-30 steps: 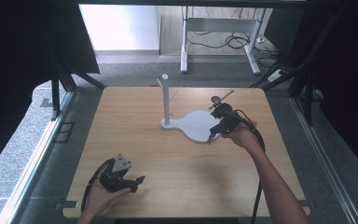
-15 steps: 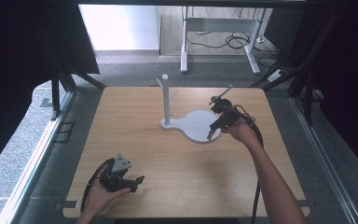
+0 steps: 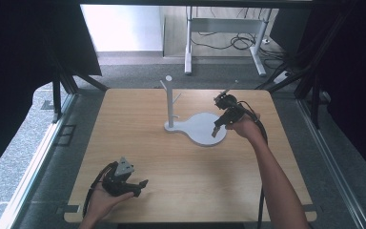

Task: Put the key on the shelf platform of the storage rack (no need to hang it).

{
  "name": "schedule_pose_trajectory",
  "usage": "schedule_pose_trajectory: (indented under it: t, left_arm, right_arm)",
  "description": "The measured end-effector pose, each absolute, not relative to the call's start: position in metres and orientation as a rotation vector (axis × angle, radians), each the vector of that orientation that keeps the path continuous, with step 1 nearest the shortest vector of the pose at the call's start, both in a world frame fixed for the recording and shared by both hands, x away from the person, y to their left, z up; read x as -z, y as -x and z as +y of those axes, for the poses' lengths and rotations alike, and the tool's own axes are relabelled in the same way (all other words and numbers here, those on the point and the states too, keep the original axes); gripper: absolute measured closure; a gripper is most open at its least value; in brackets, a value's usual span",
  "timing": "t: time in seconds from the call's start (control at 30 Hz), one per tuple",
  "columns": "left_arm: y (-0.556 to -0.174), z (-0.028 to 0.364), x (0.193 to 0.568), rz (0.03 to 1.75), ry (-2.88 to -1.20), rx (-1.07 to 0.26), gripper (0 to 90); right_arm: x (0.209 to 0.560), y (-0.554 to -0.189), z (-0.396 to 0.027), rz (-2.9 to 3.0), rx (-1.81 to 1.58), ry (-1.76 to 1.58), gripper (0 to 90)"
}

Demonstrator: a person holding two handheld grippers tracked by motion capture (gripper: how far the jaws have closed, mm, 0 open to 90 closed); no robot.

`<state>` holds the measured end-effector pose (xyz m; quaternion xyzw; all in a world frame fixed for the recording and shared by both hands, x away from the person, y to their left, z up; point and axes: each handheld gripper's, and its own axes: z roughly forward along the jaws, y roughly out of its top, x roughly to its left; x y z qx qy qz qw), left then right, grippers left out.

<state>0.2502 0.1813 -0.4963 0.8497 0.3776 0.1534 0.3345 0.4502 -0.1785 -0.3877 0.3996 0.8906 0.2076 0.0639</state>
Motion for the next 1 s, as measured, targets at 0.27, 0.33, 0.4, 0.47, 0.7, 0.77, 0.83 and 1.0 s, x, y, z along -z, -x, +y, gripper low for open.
schedule_pose_trajectory:
  t: [0.27,0.33,0.4,0.47,0.7,0.77,0.83,1.0]
  left_arm:
    - [-0.250,0.181,0.496,0.983,-2.218,-0.401,22.2]
    - [-0.250,0.181,0.496,0.986,-2.217,-0.402,22.2]
    - [-0.250,0.182,0.497,0.985,-2.214,-0.400,22.2]
    - [-0.250,0.182,0.496,0.985,-2.217,-0.402,22.2]
    - [-0.250,0.183,0.495,0.987,-2.215,-0.403,22.2]
    - [-0.250,0.184,0.495,0.986,-2.213,-0.404,22.2]
    - [-0.250,0.184,0.495,0.985,-2.212,-0.404,22.2]
    - [-0.250,0.184,0.495,0.988,-2.213,-0.404,22.2]
  right_arm:
    - [0.392,-0.460,-0.172,2.692,-0.617,-1.214,89.7]
    - [0.393,-0.463,-0.171,2.691,-0.615,-1.209,89.7]
    - [0.393,-0.465,-0.169,2.691,-0.617,-1.209,89.7]
    - [0.393,-0.467,-0.168,2.690,-0.620,-1.214,89.7]
    - [0.393,-0.474,-0.166,2.672,-0.637,-1.237,89.7]
    - [0.393,-0.476,-0.166,2.670,-0.642,-1.247,89.7]
    - [0.396,-0.478,-0.166,2.669,-0.639,-1.246,89.7]
    - [0.401,-0.484,-0.165,2.665,-0.644,-1.260,89.7]
